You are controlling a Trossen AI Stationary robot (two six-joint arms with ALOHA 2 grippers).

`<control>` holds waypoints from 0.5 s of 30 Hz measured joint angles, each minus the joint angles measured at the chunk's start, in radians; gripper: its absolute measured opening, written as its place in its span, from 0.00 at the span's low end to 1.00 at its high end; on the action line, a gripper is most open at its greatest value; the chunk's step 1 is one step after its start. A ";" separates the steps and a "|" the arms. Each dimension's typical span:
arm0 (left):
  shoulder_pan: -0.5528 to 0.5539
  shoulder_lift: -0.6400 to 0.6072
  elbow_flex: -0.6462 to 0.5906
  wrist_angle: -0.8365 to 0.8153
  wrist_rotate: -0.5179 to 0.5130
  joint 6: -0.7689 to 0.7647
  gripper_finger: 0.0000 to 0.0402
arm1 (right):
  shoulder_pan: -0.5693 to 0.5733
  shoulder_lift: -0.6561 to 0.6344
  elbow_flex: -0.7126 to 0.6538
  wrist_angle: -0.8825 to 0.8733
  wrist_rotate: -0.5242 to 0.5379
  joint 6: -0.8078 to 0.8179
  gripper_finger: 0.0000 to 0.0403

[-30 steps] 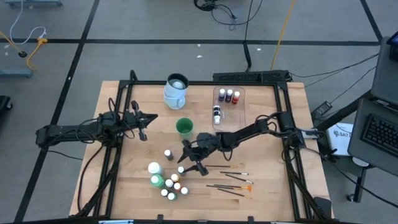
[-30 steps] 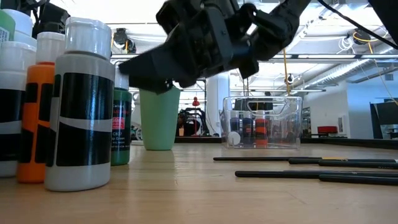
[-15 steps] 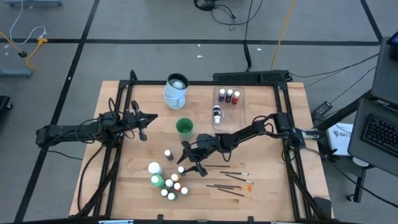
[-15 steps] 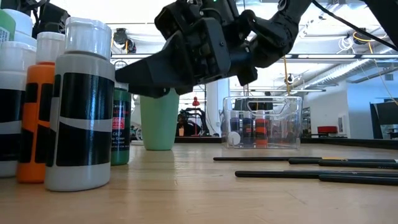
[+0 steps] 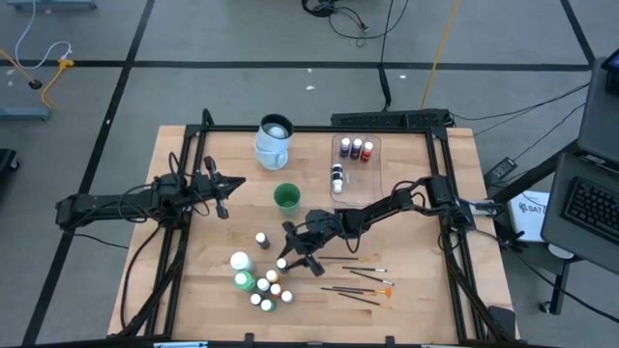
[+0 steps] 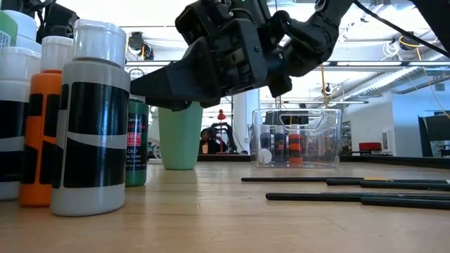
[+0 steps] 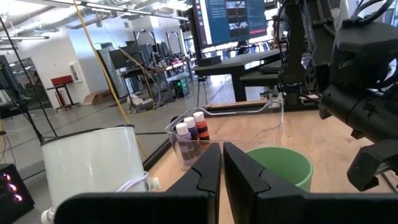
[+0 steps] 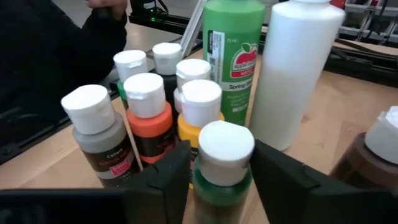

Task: Pick & Place Paint Supplies
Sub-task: Put the top green paint bottle into the transparent bin

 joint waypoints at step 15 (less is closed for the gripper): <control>0.000 0.000 0.000 -0.019 0.000 0.002 0.06 | -0.014 -0.121 0.000 -0.069 0.012 0.000 0.29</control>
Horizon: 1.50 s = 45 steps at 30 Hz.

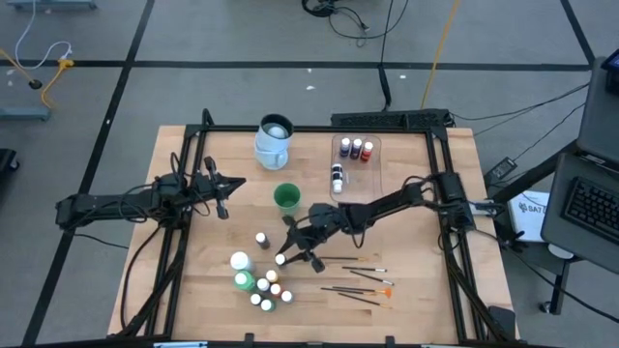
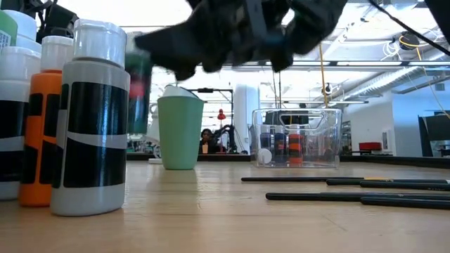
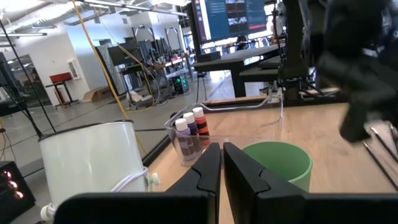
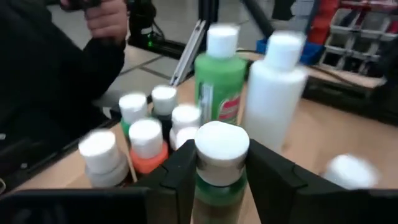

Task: Pick & Place Paint Supplies
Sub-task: Put the top green paint bottle into the transparent bin

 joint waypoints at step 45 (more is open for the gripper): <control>0.000 0.000 0.000 0.015 -0.089 0.019 0.06 | -0.485 -0.764 -0.877 0.117 0.619 0.057 0.27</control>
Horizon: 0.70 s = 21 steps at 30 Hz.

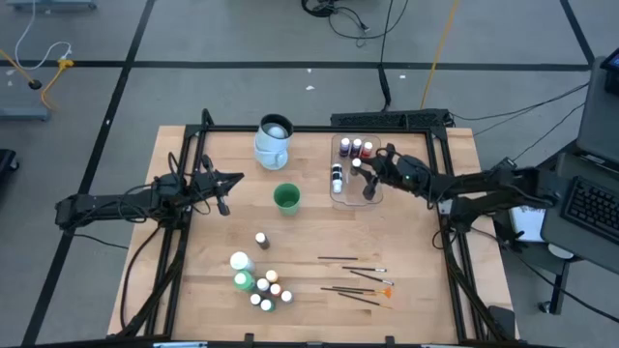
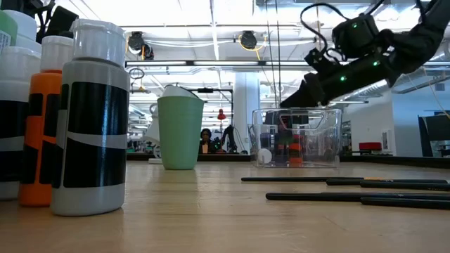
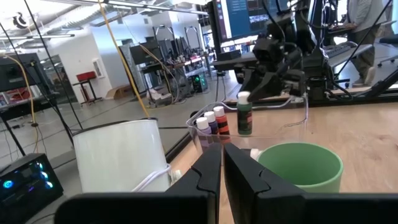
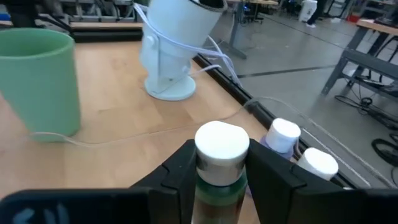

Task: Pick & Place Paint Supplies
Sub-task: Put the top green paint bottle into the transparent bin

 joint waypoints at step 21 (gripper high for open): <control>0.003 0.000 0.000 0.014 -0.007 0.023 0.06 | -0.071 0.362 0.120 0.206 -0.018 -0.030 0.27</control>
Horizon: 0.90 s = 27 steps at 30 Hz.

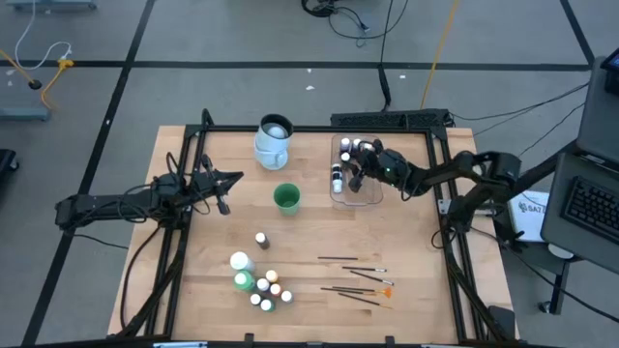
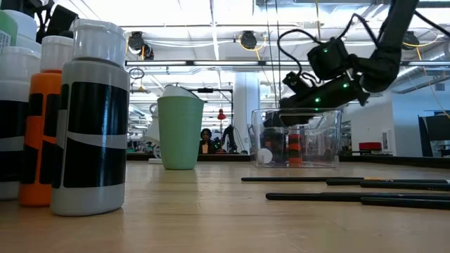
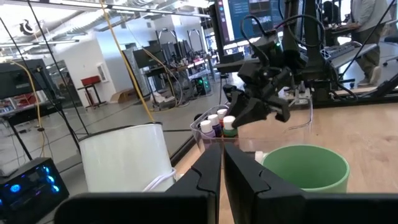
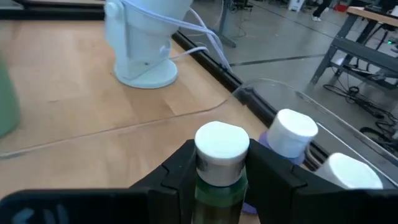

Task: Pick & Place Paint Supplies
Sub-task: Put the top green paint bottle into the transparent bin

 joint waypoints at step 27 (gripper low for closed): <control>0.000 0.000 0.000 -0.005 0.000 -0.019 0.06 | -0.059 0.041 0.026 0.012 0.041 0.081 0.42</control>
